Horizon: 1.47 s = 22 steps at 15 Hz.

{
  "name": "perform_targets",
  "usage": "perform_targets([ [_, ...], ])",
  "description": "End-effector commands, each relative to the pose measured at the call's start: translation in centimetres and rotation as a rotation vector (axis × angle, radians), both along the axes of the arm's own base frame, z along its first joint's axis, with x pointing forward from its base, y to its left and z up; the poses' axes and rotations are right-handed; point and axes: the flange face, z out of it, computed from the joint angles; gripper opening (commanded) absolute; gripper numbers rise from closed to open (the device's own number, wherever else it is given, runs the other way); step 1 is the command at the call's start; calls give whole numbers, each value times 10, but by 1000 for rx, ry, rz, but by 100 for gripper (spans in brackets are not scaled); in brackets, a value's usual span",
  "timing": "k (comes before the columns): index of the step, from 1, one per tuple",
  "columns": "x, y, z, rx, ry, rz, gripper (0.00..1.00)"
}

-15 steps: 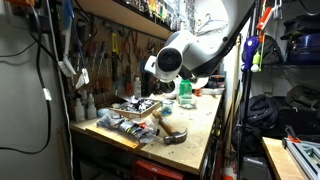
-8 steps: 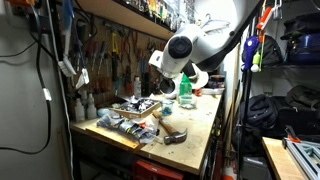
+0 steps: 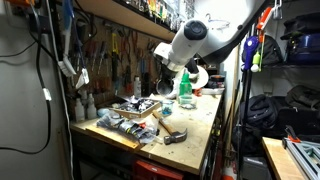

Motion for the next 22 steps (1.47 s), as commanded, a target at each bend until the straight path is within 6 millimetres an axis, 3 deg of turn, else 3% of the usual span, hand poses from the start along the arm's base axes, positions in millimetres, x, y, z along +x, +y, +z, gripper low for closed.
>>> perform_targets([
  [1, -14, -2, 5, 88, 24, 45, 1],
  [7, -11, -2, -8, 273, 135, 70, 1],
  [14, -11, -3, -18, 335, 269, 74, 1],
  [22, -16, 4, -41, 356, 385, 252, 1],
])
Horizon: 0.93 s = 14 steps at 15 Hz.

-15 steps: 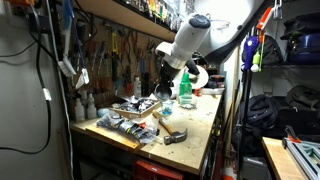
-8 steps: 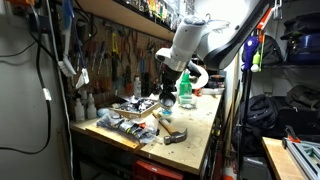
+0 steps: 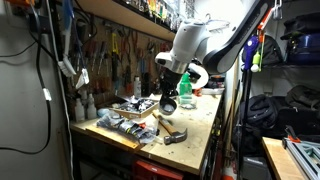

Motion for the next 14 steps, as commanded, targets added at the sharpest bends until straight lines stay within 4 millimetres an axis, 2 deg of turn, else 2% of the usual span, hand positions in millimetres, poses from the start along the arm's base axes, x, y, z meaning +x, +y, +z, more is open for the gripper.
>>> perform_targets([
  [1, -10, 0, -18, 33, 45, 88, 1],
  [4, -18, 0, -30, 39, 77, 147, 1],
  [10, -26, -10, -37, 36, 106, 227, 1],
  [14, -37, -17, -50, 46, 140, 272, 1],
])
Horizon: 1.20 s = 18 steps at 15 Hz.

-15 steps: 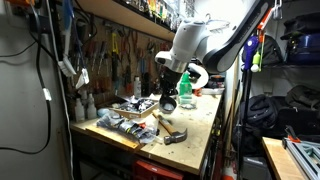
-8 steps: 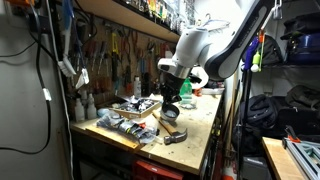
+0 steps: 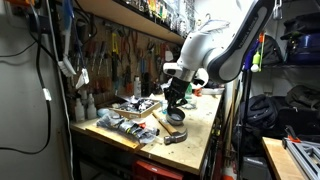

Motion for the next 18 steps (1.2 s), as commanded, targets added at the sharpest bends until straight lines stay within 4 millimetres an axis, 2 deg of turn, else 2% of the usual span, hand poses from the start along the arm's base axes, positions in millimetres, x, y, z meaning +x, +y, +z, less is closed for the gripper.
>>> perform_targets([
  [1, -13, -2, -15, 29, 22, 43, 1],
  [6, -11, -1, -13, 38, 34, 67, 1],
  [12, -10, -4, -21, 81, 78, 73, 1],
  [15, -6, -8, -11, 128, 84, 51, 1],
  [18, -3, -23, 4, 191, 105, -2, 1],
])
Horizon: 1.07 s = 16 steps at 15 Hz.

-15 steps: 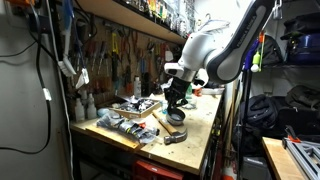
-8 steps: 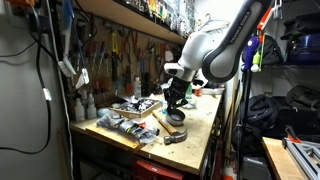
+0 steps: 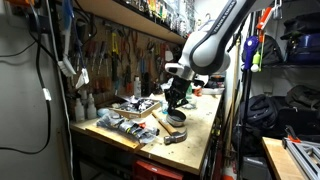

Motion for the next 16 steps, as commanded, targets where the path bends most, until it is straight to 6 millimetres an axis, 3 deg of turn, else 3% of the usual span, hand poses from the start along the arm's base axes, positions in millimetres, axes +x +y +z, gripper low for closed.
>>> perform_targets([
  [1, -5, -18, 9, 77, 56, -72, 1],
  [2, 0, -8, 3, 44, 31, -42, 3],
  [7, 0, -18, 7, 65, 39, -76, 1],
  [12, -1, -12, -2, 149, 233, -4, 1],
  [16, -2, -21, -6, 152, 332, -18, 1],
])
